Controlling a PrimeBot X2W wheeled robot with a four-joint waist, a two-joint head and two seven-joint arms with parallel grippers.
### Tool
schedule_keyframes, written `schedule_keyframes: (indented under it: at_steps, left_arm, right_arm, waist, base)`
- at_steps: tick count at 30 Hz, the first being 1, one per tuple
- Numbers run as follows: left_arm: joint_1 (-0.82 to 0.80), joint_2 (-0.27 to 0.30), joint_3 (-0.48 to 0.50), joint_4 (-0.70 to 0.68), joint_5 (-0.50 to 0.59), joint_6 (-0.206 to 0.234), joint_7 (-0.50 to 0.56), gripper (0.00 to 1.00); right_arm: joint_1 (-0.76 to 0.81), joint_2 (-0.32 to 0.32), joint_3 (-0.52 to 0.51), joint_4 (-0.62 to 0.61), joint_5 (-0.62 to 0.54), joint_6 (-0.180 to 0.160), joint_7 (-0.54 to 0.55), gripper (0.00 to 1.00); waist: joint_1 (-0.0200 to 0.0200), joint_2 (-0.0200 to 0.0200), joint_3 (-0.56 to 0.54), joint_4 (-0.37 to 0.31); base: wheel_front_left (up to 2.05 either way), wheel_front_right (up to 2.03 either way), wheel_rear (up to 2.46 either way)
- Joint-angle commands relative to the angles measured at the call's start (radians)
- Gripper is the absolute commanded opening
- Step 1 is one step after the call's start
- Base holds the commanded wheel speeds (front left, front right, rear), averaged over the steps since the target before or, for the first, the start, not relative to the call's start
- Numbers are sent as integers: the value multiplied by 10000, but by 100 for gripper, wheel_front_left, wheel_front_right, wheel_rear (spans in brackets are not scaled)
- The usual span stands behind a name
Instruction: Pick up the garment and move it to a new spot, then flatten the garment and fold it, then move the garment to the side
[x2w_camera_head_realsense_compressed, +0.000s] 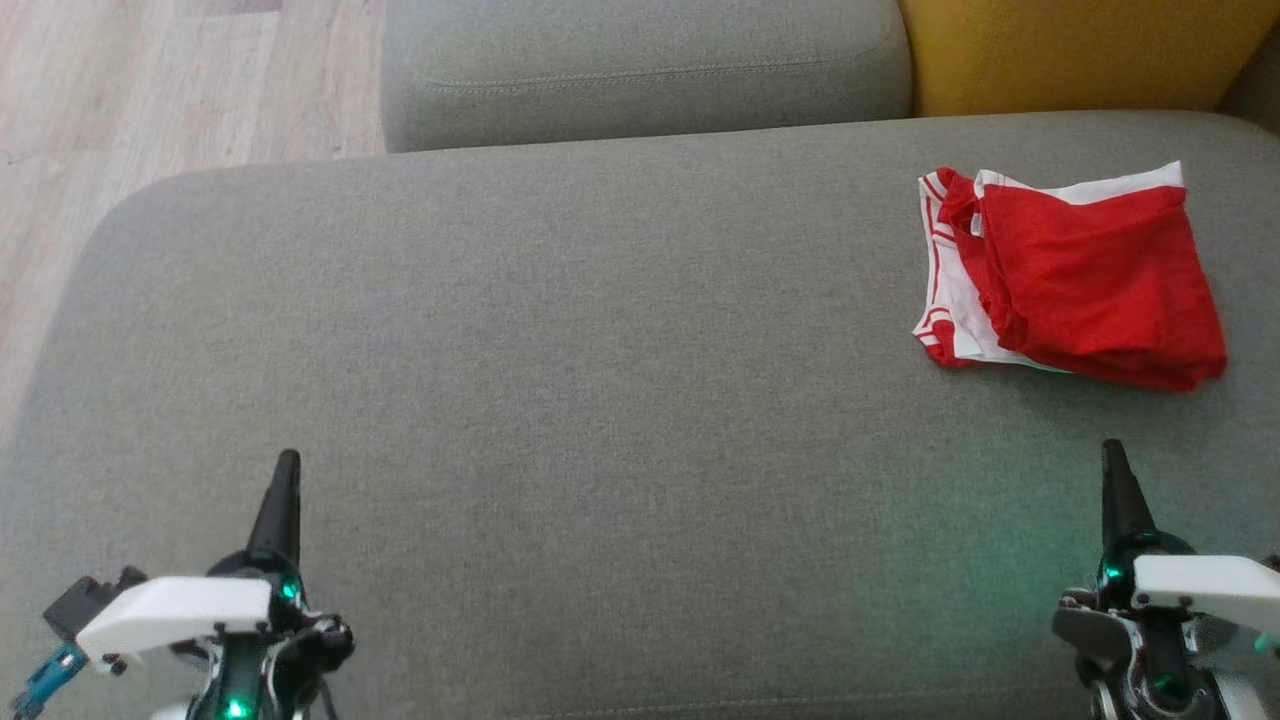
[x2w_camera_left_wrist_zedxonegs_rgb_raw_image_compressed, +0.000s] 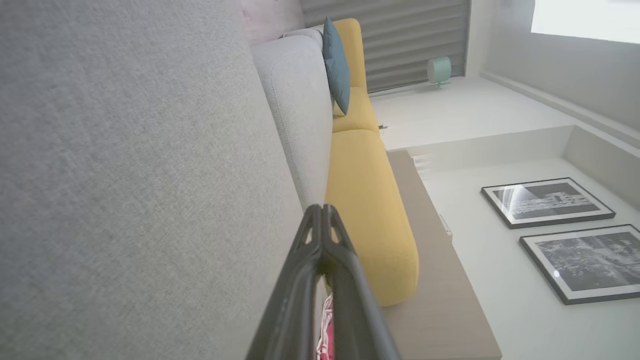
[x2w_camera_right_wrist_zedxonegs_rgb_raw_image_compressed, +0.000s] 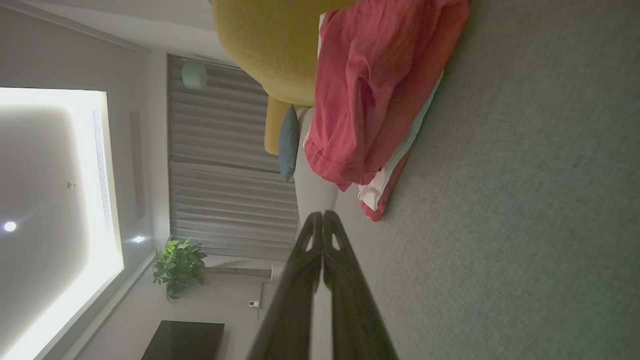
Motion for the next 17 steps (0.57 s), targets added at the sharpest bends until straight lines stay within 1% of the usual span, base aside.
schedule_keyframes:
  at_steps: [1,17]
  left_arm:
    - [-598,153,344,-287,-286,-103,75,0]
    - [-816,151,762,-129,-2019,-288,579,0]
  right_arm:
    - [-637,-78,131,-435,318,30,101,0]
    - [-705,-79,-80,-526,2172,35,595,0]
  waist:
    - [0,0,2,4]
    - [0,0,21,51]
  base:
    - [0,0,0]
    - [0,0,0]
